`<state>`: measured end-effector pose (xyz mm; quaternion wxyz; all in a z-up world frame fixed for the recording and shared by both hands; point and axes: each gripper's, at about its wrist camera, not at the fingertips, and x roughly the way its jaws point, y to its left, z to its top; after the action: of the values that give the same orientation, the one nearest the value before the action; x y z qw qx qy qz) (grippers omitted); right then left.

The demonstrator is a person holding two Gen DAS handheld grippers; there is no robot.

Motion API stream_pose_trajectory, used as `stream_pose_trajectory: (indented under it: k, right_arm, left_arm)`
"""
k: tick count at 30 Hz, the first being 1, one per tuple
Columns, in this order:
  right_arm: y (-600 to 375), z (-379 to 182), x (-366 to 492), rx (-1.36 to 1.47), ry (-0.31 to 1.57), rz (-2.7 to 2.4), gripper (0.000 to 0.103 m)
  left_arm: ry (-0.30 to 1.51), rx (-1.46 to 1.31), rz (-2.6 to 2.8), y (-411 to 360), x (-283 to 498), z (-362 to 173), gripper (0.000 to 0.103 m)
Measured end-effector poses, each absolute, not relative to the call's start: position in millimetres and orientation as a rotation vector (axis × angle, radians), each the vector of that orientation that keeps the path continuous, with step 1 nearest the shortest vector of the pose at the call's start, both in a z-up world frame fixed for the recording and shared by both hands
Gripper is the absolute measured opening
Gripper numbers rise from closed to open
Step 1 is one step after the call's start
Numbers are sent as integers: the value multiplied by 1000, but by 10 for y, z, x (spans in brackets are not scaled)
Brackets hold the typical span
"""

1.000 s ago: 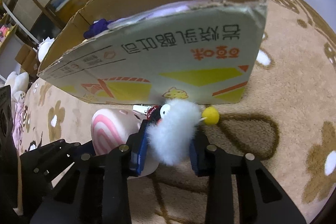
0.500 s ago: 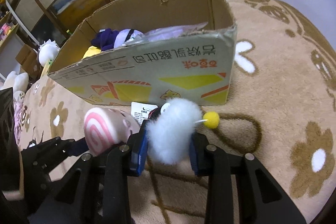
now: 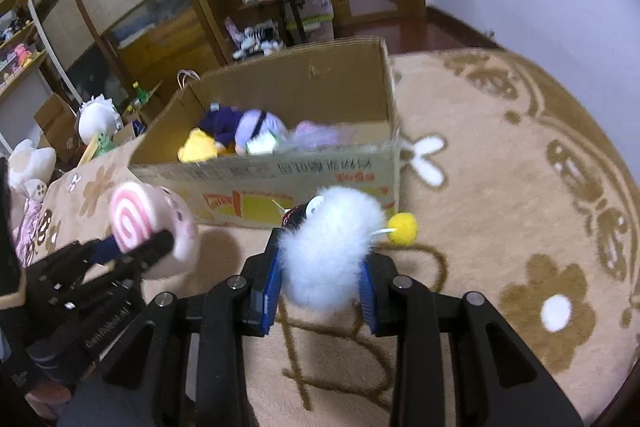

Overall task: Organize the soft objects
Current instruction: 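Lift both plushes over the box and release them inside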

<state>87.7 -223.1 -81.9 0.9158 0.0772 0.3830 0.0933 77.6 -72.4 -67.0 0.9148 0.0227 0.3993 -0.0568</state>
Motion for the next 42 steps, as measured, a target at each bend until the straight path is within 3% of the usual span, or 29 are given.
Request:
stream_pose_trajectory:
  k: [9, 19, 42]
  right_arm:
    - [-2169, -363, 678, 78, 616, 198, 35]
    - [-2104, -71, 657, 21, 484, 176, 35]
    - [-2138, -24, 1052, 34, 390, 138, 36]
  left_arm:
    - [587, 61, -89, -565, 579, -238, 36]
    - [479, 138, -106, -612, 718, -60, 36]
    - [480, 172, -148, -636, 1177, -127, 37]
